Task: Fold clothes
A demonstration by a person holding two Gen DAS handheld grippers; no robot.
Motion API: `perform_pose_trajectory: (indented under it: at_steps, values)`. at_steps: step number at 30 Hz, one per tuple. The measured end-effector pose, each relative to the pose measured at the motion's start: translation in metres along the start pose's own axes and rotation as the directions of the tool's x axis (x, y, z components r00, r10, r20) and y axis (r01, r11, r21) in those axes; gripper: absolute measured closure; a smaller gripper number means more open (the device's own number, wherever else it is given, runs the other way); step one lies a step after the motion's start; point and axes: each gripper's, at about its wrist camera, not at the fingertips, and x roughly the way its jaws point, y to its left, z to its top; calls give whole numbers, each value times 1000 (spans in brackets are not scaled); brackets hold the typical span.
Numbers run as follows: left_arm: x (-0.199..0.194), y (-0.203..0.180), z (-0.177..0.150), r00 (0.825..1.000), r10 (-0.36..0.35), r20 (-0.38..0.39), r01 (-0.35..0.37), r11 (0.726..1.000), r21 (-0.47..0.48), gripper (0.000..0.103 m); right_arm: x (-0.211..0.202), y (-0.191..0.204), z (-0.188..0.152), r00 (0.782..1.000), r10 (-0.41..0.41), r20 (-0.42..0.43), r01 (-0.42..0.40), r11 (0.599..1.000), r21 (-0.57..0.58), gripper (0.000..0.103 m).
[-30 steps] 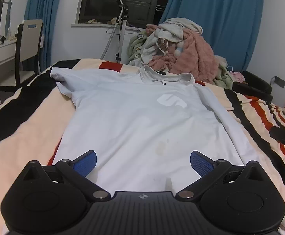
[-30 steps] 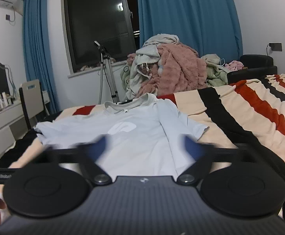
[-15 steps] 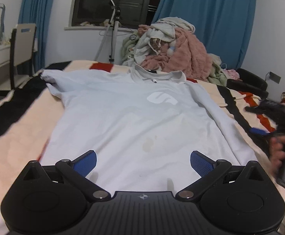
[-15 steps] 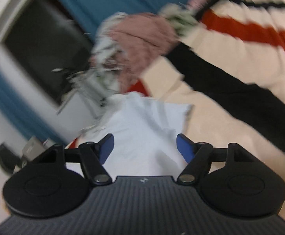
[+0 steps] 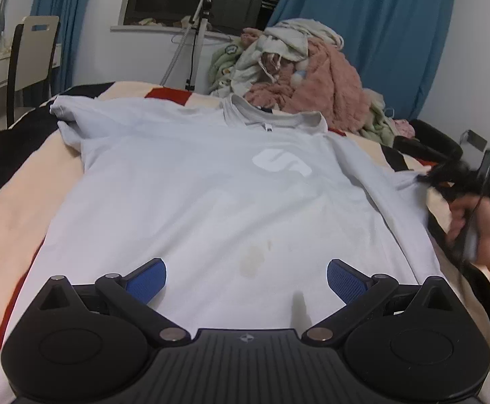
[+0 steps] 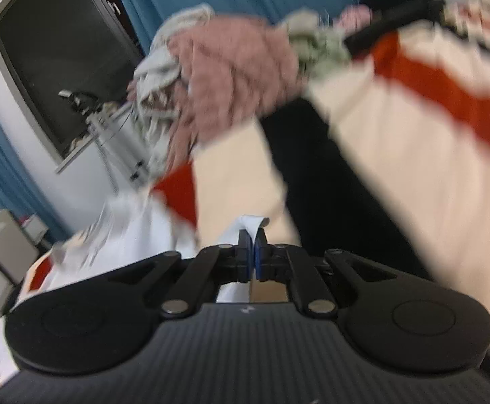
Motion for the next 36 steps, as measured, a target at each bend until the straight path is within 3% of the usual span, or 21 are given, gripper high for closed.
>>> perform_pose_trajectory:
  at_steps: [3,7,10,12,13,14,16,23,27,31,36]
  values:
    - [11,-3,3,1000,0,4,0,1000,10,0,15,-3,50,990,-117,83,125,988,-91,98]
    - [29,-7,1,999,30,-18,-29,998,48,0,51,-16,91,948,-294,118,312,931,-189,99]
    - [38,-6,2,999,48,-22,-47,997,60,0,65,-28,97,937,-336,99,349,912,-213,96]
    - [41,-7,4,998,60,-17,-59,996,72,0,69,-30,99,942,-324,81,334,915,-226,93]
    - [42,-7,5,998,61,-9,-60,995,78,0,64,-30,97,948,-310,74,319,921,-225,80]
    - [42,-7,6,998,61,-5,-60,995,82,0,56,-28,94,953,-295,71,303,926,-224,50]
    - [39,-7,7,998,56,4,-56,995,88,0,34,-21,83,959,-268,89,281,935,-215,18]
    - [9,-6,9,999,26,46,-30,994,106,0,-81,23,24,982,-135,128,159,968,-194,20]
    - [-26,-9,10,991,-7,136,-12,991,135,0,-162,54,-19,984,-85,154,118,969,-218,20]
    - [-63,-5,10,986,-42,159,26,994,103,0,-235,90,-56,986,-61,155,103,955,-279,20]
    - [-107,-8,0,979,-47,196,19,989,146,0,-315,124,-105,988,44,145,4,950,-313,20]
